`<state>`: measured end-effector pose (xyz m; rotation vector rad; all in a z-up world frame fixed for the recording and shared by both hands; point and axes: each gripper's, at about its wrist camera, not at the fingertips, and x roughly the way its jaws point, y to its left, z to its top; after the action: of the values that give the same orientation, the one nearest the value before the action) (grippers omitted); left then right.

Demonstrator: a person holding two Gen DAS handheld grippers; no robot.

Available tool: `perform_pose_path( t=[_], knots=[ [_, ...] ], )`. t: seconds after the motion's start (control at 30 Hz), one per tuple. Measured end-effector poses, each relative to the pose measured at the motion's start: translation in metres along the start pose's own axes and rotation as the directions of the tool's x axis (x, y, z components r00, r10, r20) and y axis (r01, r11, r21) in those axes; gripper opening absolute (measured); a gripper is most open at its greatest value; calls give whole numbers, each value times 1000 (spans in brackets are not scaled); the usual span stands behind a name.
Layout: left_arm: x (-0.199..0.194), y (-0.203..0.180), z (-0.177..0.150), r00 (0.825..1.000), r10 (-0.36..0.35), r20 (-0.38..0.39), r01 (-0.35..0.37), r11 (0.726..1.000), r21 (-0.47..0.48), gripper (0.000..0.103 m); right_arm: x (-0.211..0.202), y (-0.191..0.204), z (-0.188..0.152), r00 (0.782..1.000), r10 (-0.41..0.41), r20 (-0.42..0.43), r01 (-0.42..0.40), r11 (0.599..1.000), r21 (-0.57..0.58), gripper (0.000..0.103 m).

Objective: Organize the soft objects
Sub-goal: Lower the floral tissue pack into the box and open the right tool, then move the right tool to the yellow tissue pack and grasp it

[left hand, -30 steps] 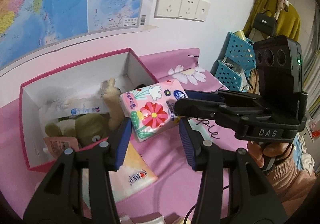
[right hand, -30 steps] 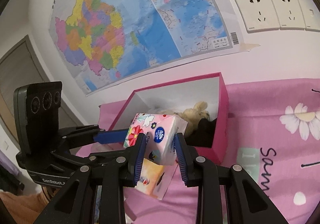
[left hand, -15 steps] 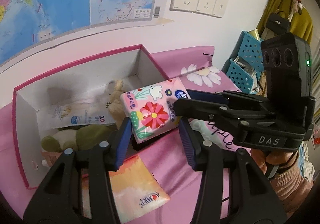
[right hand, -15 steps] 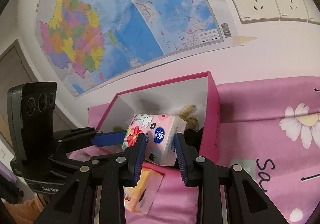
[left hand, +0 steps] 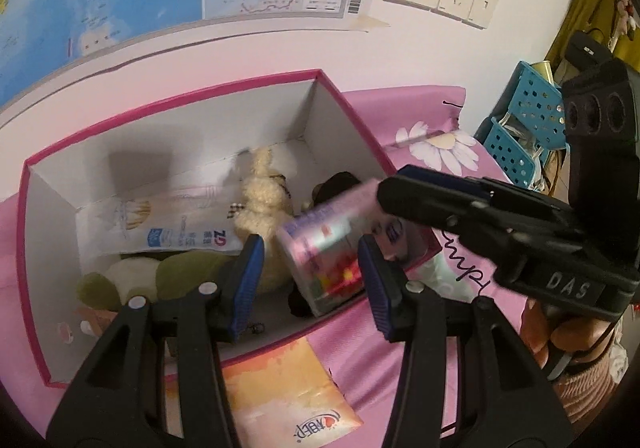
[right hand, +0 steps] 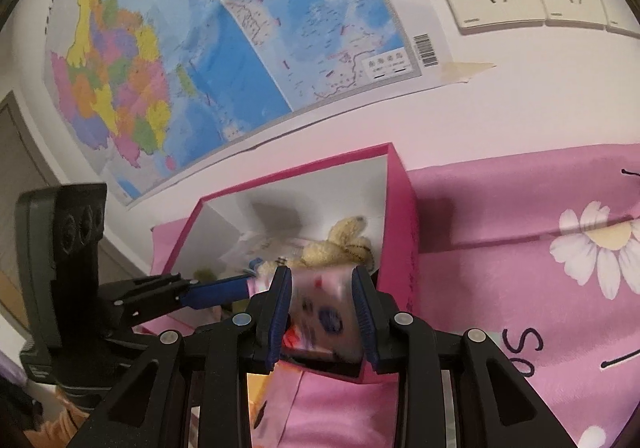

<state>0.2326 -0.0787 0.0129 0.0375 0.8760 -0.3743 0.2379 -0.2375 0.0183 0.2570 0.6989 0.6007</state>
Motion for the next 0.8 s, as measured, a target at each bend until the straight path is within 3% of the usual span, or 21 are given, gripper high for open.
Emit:
perform_pose_path(
  t=[0.13, 0.3, 0.5, 0.63, 0.8],
  knots=[
    [-12, 0, -8, 999, 25, 29, -25, 1000, 14, 50, -8, 0, -5, 1000, -7, 5, 7, 1000, -6, 32],
    [-49, -2, -27, 996, -19, 92, 15, 999, 47, 51, -29, 11, -18, 1000, 23, 7, -23, 999, -44, 32],
    [-94, -4, -68, 988, -64, 143, 49, 993, 104, 56, -57, 42, -56, 988, 137, -68, -145, 981, -131, 38],
    [-105, -5, -110, 991, -90, 103, 77, 989, 125, 56, -57, 53, -93, 965, 197, -174, -222, 965, -139, 40],
    [-92, -1, -164, 993, -116, -6, 116, 990, 80, 56, -46, 56, -139, 935, 202, -292, -247, 961, -127, 41]
  ],
)
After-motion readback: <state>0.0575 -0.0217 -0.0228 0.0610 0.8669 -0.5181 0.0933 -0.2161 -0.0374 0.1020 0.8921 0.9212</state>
